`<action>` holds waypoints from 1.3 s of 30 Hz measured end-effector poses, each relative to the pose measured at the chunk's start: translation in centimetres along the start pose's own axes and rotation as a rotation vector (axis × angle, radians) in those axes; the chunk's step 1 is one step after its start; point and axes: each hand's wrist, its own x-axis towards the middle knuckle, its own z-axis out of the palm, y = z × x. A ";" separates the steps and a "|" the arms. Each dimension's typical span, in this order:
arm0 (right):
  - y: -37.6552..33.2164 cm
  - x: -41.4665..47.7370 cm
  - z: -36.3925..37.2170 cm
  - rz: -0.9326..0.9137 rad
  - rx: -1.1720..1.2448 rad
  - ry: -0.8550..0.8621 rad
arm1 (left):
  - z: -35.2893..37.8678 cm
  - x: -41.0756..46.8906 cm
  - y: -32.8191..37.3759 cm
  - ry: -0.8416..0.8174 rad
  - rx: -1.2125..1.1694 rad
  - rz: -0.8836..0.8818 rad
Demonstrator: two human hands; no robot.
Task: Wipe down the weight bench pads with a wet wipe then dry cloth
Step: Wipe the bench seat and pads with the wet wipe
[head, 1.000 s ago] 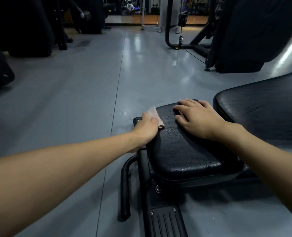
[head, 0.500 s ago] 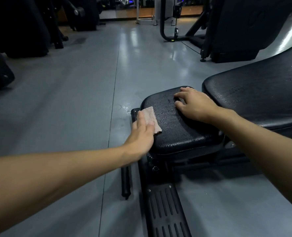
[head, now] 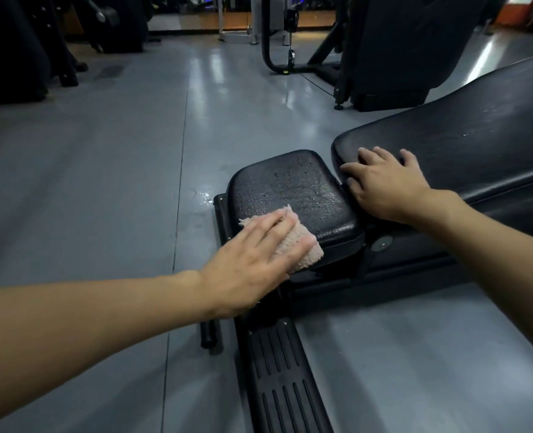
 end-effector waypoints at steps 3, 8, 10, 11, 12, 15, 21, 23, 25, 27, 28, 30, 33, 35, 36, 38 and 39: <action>0.6 0.2 -0.5 -0.017 0.055 0.058 | 0.4 4.8 3.8 0.075 0.042 0.015; 3.0 0.3 -1.2 -0.066 0.106 0.036 | 0.5 8.3 4.6 0.081 0.018 0.002; 3.2 0.3 -0.8 -0.069 0.095 0.048 | 0.2 6.7 3.4 0.072 0.020 0.047; 3.2 0.4 -0.6 -0.067 0.092 0.053 | 0.1 5.7 2.9 0.075 0.027 0.047; 3.1 0.5 -0.5 -0.069 0.093 0.058 | 0.0 4.6 2.4 0.077 0.040 0.048; 3.1 0.6 -0.5 -0.078 0.096 0.065 | -0.3 1.1 0.6 0.049 0.062 0.072; 3.2 0.3 -0.2 -0.100 0.093 0.087 | -0.1 0.9 0.5 0.039 0.139 0.115; 3.2 0.3 -0.2 -0.102 0.103 0.092 | 0.1 4.5 2.5 0.067 0.133 0.094; 3.3 0.0 -0.5 -0.109 0.139 0.084 | 0.5 8.7 4.6 0.095 0.078 0.019; 3.7 -0.2 -1.0 -0.110 0.234 0.085 | 0.4 11.6 5.8 0.086 0.007 -0.042; 3.9 -0.3 -1.3 -0.086 0.304 0.087 | 0.4 12.0 5.8 0.082 0.008 -0.030; 4.5 -0.6 -1.8 -0.016 0.416 0.104 | 0.2 11.6 4.9 0.061 0.026 0.036; 4.6 -0.4 -1.8 0.010 0.443 0.105 | -0.1 9.9 3.8 0.035 0.036 0.071; 4.4 -0.2 -1.7 0.004 0.446 0.094 | -0.1 8.2 3.1 0.002 0.023 0.062; 4.4 -0.2 -1.7 0.001 0.446 0.091 | 0.0 7.2 2.6 -0.006 0.008 0.059; 4.3 -0.4 -1.6 -0.006 0.438 0.093 | -0.4 5.4 1.5 -0.015 -0.023 0.059; 4.3 -0.5 -1.6 -0.013 0.433 0.099 | -0.6 4.9 1.2 -0.027 -0.041 0.050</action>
